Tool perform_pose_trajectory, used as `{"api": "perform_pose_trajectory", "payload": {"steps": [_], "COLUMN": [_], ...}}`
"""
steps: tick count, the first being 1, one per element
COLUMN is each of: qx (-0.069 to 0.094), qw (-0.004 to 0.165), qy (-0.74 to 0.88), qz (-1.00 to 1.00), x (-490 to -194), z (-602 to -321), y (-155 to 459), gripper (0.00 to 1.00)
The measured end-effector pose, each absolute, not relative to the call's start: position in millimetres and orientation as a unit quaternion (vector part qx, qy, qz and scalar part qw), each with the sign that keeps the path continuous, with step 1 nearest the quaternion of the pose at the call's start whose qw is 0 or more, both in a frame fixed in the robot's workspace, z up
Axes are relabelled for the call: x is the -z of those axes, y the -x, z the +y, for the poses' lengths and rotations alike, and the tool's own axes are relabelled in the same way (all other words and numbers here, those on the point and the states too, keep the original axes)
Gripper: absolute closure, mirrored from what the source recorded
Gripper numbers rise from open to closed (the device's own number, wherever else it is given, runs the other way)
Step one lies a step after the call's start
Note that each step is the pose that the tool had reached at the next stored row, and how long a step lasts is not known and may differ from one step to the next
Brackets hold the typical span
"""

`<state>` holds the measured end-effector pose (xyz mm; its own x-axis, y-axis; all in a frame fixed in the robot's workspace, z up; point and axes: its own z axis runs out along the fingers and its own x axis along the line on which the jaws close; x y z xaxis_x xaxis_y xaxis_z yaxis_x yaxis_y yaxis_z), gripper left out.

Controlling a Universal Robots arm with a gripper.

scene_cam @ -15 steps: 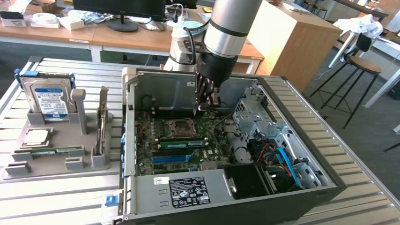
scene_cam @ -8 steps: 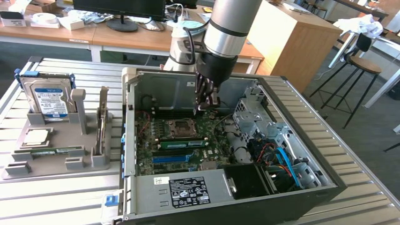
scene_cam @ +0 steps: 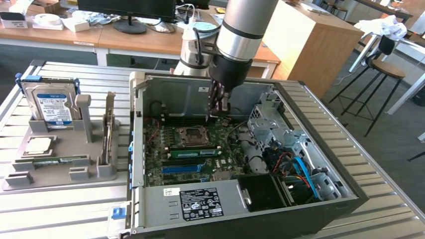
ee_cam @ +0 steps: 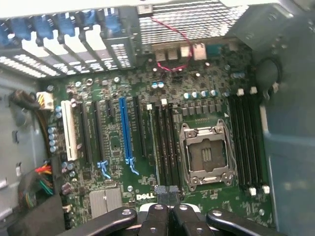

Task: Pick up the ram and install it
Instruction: 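Press down the ram until it locks into place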

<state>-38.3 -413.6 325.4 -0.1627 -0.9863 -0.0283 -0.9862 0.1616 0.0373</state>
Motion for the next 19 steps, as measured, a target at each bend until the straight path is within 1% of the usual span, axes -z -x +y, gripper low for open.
{"api": "perform_pose_trajectory", "payload": {"steps": [19], "qx": [0.023], "qw": [-0.003], "qy": [-0.507], "qz": [-0.862], "x": [-324.0], "z": [-413.6], "y": [38.3], "gripper": [0.9]}}
